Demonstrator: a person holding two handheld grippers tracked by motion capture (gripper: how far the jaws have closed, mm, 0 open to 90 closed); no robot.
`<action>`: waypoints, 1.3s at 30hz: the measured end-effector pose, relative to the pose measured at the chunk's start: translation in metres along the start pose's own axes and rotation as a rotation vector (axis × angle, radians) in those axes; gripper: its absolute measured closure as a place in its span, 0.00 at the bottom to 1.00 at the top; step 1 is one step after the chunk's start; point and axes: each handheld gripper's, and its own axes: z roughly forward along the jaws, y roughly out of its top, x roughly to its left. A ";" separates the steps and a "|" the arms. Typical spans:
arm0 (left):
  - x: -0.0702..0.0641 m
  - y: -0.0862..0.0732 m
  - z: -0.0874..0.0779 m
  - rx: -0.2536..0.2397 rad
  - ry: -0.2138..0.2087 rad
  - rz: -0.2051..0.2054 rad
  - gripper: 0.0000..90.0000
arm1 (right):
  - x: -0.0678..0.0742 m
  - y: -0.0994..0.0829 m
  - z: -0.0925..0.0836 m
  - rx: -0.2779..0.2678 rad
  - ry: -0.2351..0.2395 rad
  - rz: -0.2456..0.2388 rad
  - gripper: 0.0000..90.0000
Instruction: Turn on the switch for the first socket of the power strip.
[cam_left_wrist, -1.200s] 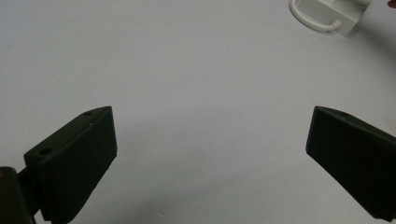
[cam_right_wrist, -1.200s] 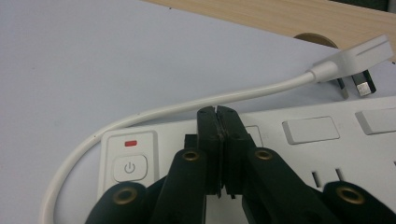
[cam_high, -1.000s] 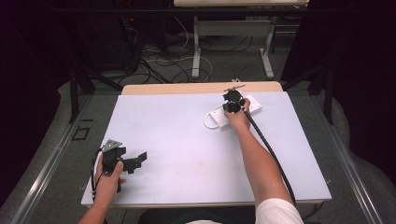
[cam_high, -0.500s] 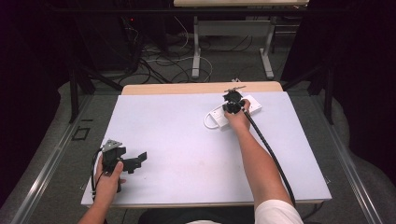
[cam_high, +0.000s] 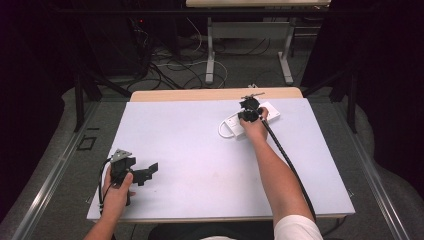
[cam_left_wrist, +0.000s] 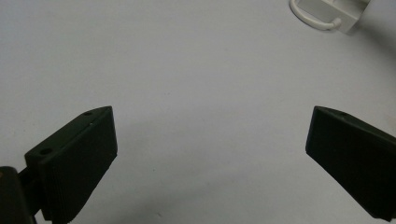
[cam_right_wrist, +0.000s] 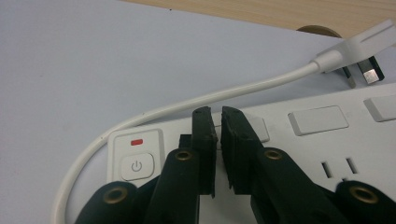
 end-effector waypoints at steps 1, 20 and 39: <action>0.000 0.000 0.000 0.001 0.000 -0.002 0.02 | 0.000 0.000 0.000 0.000 0.000 0.007 0.90; -0.002 0.000 0.003 -0.009 0.002 -0.007 0.02 | -0.009 0.001 -0.005 0.004 0.000 0.040 0.61; -0.001 0.000 0.004 -0.004 -0.001 0.000 0.02 | -0.009 0.004 -0.020 0.042 0.031 0.062 0.39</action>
